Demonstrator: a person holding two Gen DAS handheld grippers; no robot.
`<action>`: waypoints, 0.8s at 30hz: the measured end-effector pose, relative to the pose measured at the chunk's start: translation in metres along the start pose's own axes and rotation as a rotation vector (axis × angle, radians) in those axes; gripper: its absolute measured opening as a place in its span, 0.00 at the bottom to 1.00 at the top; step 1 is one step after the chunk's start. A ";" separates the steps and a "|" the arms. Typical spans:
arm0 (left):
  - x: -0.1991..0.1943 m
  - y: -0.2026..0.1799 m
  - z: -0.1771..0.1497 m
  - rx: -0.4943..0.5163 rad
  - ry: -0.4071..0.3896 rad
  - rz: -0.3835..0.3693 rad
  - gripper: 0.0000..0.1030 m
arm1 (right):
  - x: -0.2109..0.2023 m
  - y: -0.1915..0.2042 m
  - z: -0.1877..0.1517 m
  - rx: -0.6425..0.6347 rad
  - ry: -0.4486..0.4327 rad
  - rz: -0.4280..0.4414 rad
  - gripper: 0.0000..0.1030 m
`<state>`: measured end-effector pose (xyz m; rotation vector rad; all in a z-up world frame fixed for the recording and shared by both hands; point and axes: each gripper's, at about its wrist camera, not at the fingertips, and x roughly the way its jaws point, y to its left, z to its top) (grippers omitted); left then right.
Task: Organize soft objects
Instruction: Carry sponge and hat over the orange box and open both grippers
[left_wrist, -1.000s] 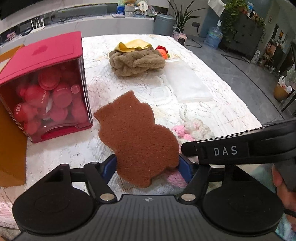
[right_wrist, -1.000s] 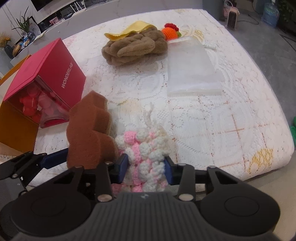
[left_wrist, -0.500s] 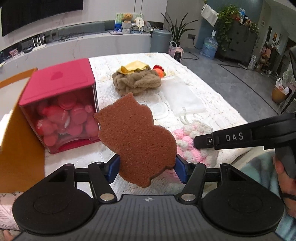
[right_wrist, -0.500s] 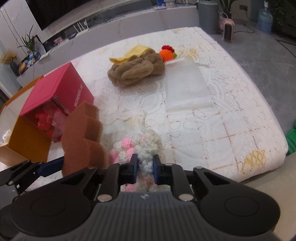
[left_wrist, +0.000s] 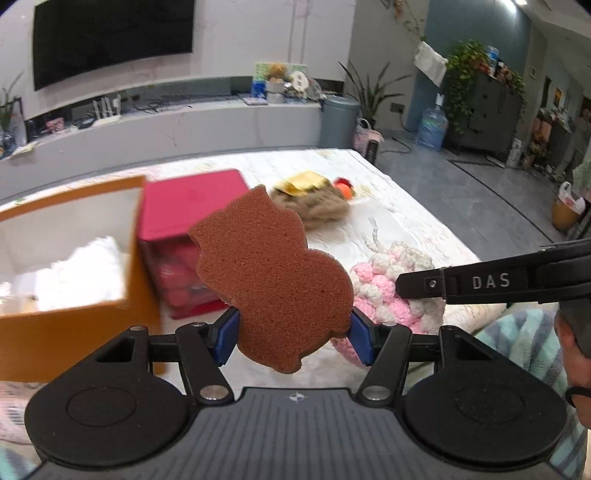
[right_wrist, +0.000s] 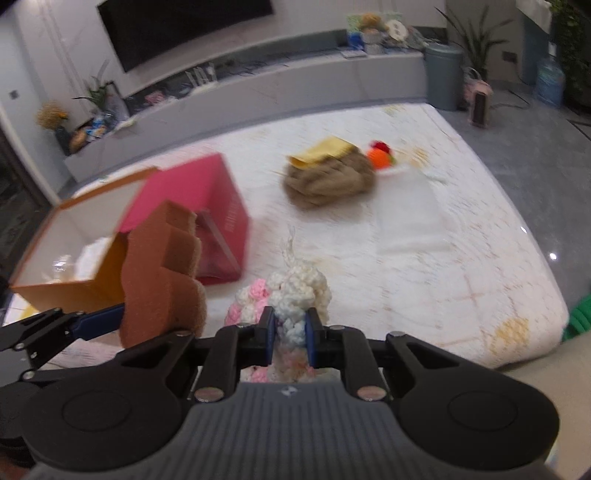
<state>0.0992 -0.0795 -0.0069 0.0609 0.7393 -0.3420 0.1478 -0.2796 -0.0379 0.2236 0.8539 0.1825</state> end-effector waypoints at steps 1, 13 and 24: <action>-0.004 0.005 0.001 -0.004 -0.004 0.012 0.68 | -0.003 0.007 0.002 -0.012 -0.008 0.010 0.14; -0.056 0.100 0.020 -0.090 -0.040 0.175 0.68 | -0.004 0.099 0.036 -0.161 -0.051 0.161 0.15; -0.036 0.197 0.050 -0.099 0.092 0.302 0.68 | 0.037 0.196 0.084 -0.272 -0.051 0.264 0.15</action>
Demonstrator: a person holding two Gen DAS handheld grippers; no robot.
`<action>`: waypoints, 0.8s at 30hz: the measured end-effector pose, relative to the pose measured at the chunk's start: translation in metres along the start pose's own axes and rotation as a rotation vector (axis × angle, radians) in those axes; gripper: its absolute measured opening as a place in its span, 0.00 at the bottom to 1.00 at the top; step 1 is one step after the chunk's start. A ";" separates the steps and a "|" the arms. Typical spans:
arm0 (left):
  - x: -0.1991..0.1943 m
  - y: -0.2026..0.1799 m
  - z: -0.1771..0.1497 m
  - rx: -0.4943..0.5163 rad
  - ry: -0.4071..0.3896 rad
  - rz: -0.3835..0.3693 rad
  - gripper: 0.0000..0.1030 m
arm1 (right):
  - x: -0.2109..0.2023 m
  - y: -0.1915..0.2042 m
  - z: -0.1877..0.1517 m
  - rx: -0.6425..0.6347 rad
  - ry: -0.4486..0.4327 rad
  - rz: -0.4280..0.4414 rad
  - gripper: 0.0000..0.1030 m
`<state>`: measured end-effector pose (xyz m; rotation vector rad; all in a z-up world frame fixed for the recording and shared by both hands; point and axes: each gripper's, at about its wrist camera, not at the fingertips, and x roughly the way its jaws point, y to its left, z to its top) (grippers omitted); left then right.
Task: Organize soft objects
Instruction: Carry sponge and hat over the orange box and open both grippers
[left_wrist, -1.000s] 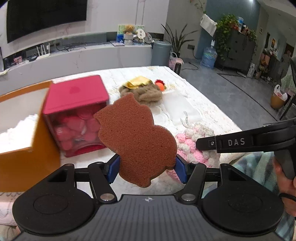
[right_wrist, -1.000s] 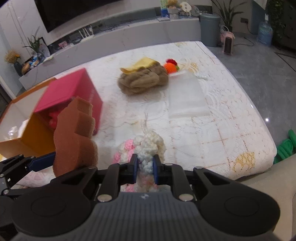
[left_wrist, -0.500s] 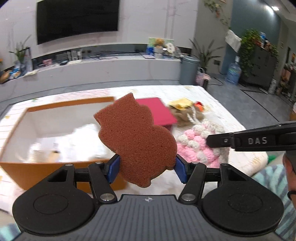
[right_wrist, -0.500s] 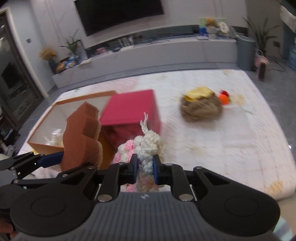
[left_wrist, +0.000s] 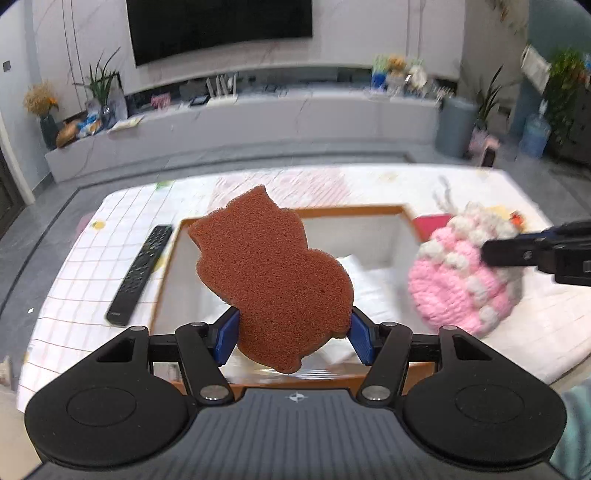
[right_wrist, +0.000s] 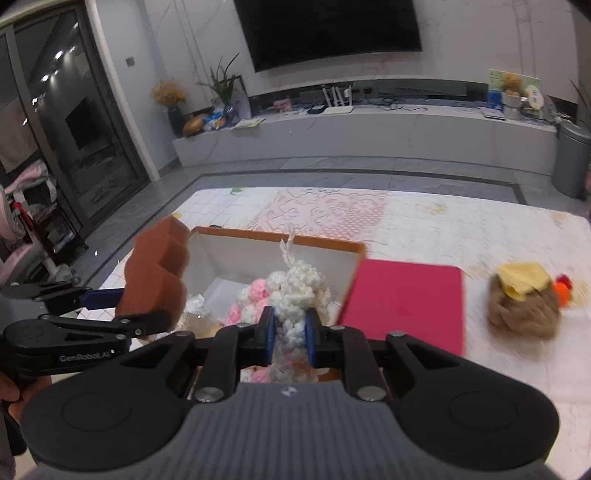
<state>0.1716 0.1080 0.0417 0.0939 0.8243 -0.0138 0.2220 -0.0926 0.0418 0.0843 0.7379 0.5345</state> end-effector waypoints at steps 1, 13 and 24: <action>0.009 0.007 0.001 0.000 0.019 0.016 0.68 | 0.009 0.005 0.003 -0.015 0.009 -0.004 0.15; 0.080 0.046 0.002 0.005 0.167 -0.055 0.68 | 0.105 0.022 0.021 -0.071 0.133 -0.056 0.15; 0.126 0.042 0.005 -0.007 0.254 -0.090 0.70 | 0.155 0.016 0.014 -0.112 0.225 -0.115 0.16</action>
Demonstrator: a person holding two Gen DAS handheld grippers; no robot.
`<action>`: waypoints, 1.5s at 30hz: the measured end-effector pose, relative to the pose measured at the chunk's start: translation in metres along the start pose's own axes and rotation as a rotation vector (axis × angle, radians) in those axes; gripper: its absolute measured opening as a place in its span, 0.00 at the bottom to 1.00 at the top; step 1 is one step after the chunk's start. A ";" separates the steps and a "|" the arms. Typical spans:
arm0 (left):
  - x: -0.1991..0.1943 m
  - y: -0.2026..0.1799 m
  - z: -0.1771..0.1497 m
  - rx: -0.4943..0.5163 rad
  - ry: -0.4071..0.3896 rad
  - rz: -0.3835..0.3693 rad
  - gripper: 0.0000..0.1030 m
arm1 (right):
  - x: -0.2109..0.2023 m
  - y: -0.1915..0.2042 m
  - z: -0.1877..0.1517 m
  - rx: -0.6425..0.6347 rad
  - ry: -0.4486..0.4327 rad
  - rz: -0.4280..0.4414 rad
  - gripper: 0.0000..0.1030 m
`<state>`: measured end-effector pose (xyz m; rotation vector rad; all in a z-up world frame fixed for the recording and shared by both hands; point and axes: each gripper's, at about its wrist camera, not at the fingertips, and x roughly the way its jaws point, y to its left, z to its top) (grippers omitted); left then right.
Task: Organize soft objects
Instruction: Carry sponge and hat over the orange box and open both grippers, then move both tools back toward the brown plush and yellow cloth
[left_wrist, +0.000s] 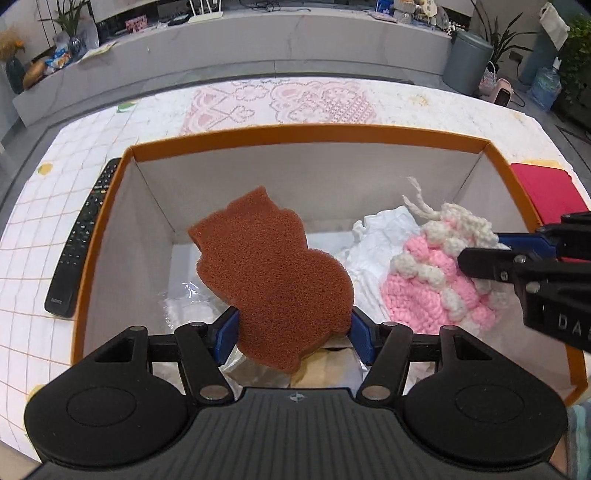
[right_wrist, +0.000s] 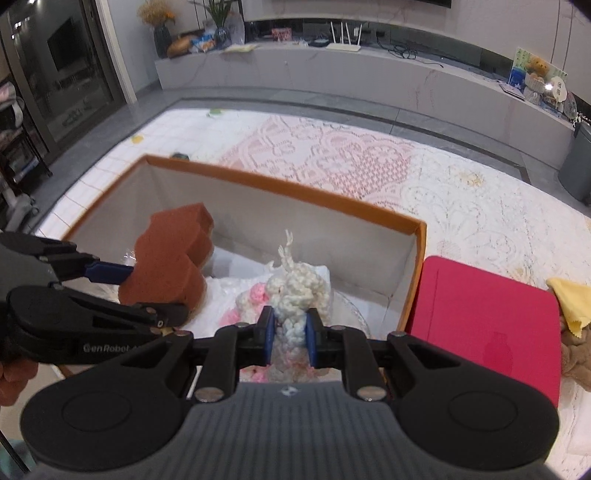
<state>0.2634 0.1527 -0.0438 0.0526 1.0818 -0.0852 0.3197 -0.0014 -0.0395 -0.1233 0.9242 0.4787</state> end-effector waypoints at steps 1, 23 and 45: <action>0.000 0.001 0.000 -0.002 0.004 0.000 0.71 | 0.002 0.000 -0.001 -0.009 0.003 -0.008 0.18; -0.067 -0.012 -0.009 0.007 -0.145 0.015 0.88 | -0.058 0.014 -0.007 -0.151 -0.084 -0.073 0.70; -0.139 -0.165 -0.051 0.153 -0.344 -0.166 0.84 | -0.168 -0.083 -0.114 -0.017 -0.167 -0.097 0.70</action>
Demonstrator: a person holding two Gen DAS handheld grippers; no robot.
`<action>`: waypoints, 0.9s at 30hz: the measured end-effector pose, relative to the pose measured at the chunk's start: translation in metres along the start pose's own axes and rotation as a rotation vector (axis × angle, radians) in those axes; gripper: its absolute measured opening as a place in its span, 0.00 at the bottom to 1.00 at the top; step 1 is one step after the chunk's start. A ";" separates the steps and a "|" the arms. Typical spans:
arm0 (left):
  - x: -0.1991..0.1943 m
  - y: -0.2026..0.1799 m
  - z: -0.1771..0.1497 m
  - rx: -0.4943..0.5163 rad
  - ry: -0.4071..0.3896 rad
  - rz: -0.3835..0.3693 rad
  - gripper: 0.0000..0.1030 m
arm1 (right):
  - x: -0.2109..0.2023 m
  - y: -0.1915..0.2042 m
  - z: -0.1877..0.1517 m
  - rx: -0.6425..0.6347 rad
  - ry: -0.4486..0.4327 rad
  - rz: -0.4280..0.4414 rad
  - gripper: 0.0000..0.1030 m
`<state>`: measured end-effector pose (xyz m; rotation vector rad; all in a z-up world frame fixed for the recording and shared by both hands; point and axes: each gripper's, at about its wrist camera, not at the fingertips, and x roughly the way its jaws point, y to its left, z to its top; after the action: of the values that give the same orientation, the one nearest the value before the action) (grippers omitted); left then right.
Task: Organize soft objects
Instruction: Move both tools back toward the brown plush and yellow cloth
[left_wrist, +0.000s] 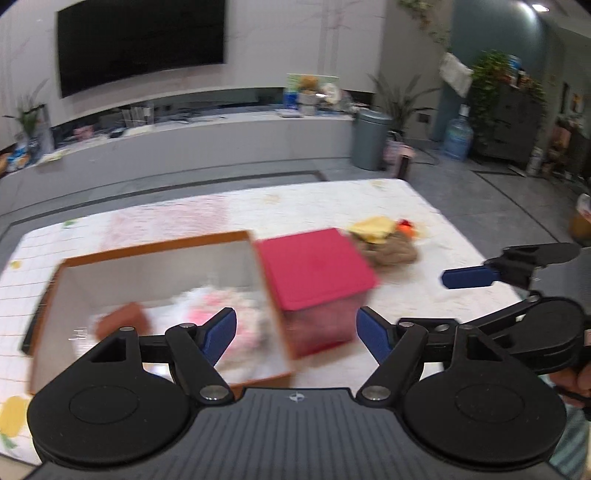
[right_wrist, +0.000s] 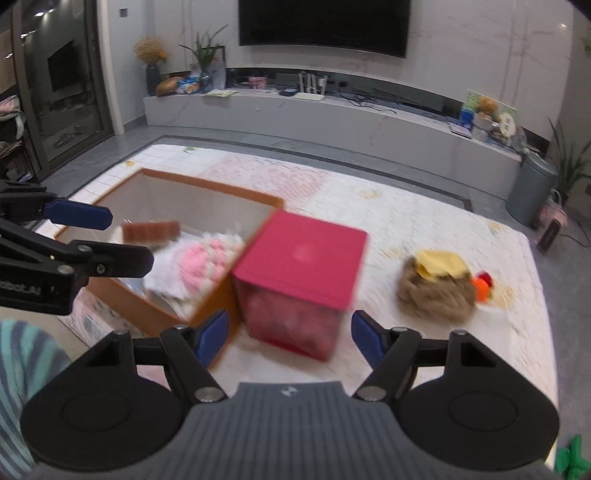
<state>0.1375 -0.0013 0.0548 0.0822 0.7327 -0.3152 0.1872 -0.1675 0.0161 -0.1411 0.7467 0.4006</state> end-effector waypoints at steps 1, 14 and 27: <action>0.005 -0.009 0.000 0.004 0.008 -0.018 0.83 | -0.002 -0.007 -0.006 0.004 0.006 -0.005 0.70; 0.080 -0.100 0.011 0.067 0.144 -0.144 0.81 | -0.005 -0.114 -0.059 0.095 0.096 -0.104 0.70; 0.145 -0.131 0.034 0.126 0.235 -0.145 0.77 | 0.042 -0.183 -0.058 0.114 0.183 -0.128 0.70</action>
<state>0.2203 -0.1688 -0.0120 0.1885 0.9540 -0.4961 0.2519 -0.3374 -0.0573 -0.1191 0.9335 0.2242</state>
